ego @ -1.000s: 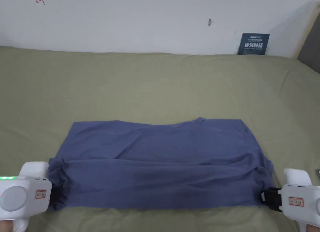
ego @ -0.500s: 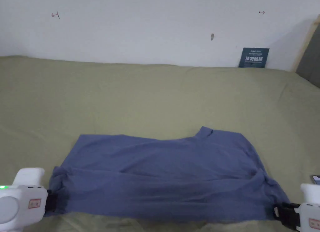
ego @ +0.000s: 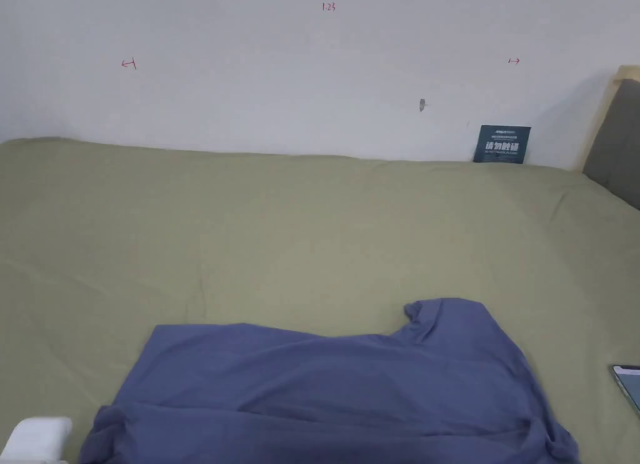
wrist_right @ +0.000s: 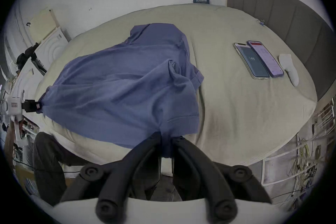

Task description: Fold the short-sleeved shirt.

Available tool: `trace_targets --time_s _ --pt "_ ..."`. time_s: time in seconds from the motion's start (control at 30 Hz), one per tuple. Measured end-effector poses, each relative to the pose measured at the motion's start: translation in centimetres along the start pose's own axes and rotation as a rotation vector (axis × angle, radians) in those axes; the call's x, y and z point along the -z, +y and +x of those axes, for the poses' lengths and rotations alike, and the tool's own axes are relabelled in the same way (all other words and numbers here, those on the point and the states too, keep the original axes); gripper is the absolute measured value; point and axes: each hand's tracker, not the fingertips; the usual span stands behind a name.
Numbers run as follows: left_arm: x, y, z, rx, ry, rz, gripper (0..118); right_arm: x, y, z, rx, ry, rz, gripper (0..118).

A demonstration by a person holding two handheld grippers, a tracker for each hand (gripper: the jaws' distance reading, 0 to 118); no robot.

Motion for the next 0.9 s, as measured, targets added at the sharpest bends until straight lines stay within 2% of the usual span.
trace_targets --time_s 0.03,0.07,0.1,0.13,0.2,0.23,0.27,0.3,0.33,0.37,0.4,0.5,0.53,0.57,0.63,0.77,0.9 --pt "0.1 0.3 -0.2 -0.003 0.005 0.006 84 0.0 0.5 -0.1 -0.009 -0.026 -0.001 87" --pt "0.2 1.0 -0.4 -0.005 0.007 0.005 108 0.1 1.1 0.0 -0.014 -0.02 0.001 118" --pt "-0.1 1.9 -0.6 -0.008 0.001 0.017 110 -0.4 2.0 0.1 0.001 -0.013 0.085 111" --pt "-0.3 3.0 -0.7 -0.012 0.002 0.036 110 -0.2 3.2 0.2 -0.007 -0.024 0.082 108" --pt "-0.2 5.7 -0.2 -0.012 0.003 0.073 110 0.9 5.9 0.6 0.0 -0.027 0.071 107" --pt "0.2 7.1 -0.1 -0.017 0.002 0.081 106 0.1 5.6 -0.2 0.005 -0.034 0.094 105" --pt "0.7 8.6 0.0 -0.014 -0.004 0.09 91 0.6 6.8 -0.3 0.004 -0.036 0.097 90" --pt "1.3 10.0 0.8 -0.012 -0.003 0.102 62 1.1 7.9 -0.4 0.003 -0.035 0.102 62" --pt "2.1 11.1 1.1 -0.009 0.005 0.115 6 1.7 8.8 -0.5 0.002 -0.034 0.109 21" --pt "3.3 12.4 1.4 -0.002 0.015 0.119 0 3.0 9.7 -0.3 0.002 -0.047 0.115 0" --pt "4.3 13.5 1.6 -0.001 0.044 0.14 0 3.8 10.3 -0.3 -0.006 -0.098 0.144 0" --pt "7.2 16.4 2.2 -0.007 0.023 0.106 0 5.6 12.7 -0.6 -0.011 -0.064 0.11 0" --pt "8.0 17.1 2.1 -0.014 0.025 0.107 11 6.2 13.1 -0.7 -0.02 -0.075 0.111 0" --pt "9.0 17.8 2.2 -0.015 0.036 0.106 36 6.9 13.7 -0.7 -0.038 -0.085 0.1 0" --pt "11.2 19.0 1.9 -0.018 0.084 0.075 110 7.6 14.6 -0.6 -0.047 -0.09 0.099 0" --pt "15.2 19.5 1.9 -0.009 0.096 -0.013 113 9.4 15.6 0.0 -0.055 -0.096 0.078 0" --pt "16.4 19.0 2.7 -0.001 0.088 -0.044 109 11.1 16.5 0.5 -0.062 -0.11 0.049 0"
